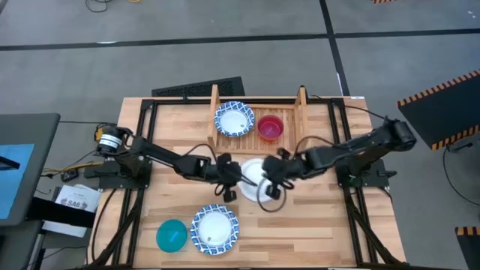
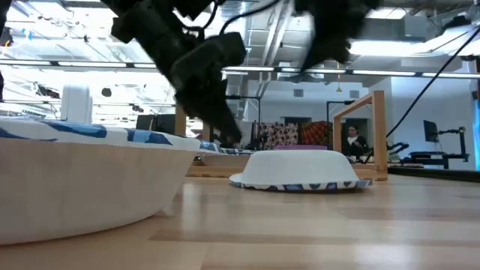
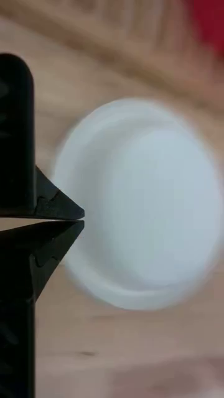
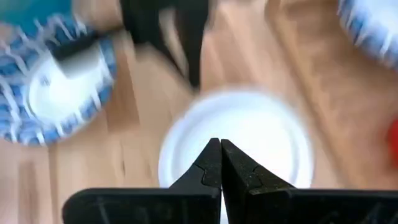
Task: Place and stack bowls onto a shelf
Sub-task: Stack the top blue pattern bowl on top of the other blue pattern bowl on the shelf
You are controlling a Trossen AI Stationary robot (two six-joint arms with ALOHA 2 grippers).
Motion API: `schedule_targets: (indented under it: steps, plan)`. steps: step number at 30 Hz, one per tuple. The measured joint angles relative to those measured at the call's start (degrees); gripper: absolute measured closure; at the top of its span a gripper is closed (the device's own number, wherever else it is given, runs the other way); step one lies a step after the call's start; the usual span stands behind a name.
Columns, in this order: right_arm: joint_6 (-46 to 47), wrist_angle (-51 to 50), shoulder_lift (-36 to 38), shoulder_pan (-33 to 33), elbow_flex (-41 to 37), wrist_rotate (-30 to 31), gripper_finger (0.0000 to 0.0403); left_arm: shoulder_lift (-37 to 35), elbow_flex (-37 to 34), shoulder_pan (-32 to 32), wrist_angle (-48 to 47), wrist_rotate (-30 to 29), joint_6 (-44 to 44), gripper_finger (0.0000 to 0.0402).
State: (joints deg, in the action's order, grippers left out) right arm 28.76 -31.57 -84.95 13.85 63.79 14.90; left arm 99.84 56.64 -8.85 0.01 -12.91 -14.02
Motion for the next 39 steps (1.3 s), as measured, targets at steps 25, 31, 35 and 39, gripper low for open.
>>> schedule_targets:
  steps: [25, 31, 35, 39]
  plan:
    - [31.64, 7.70, -10.11, 6.92, -18.67, 4.17, 0.0384, 9.98, -0.94, 4.73, 6.97, 1.07, -6.87, 0.0402]
    - [28.81, 20.10, -9.77, 6.58, -17.59, 6.75, 0.0384, 11.49, -0.83, 3.45, 5.46, 0.57, -8.16, 0.0401]
    - [26.89, 22.79, -8.84, 6.46, -16.89, 7.48, 0.0384, 11.01, -0.88, 2.89, 4.93, 1.16, -8.25, 0.0401]
    - [25.14, 20.92, -6.35, 6.39, -14.58, 9.20, 0.0384, 9.70, -1.02, 2.13, 5.46, 3.51, -8.19, 0.0401]
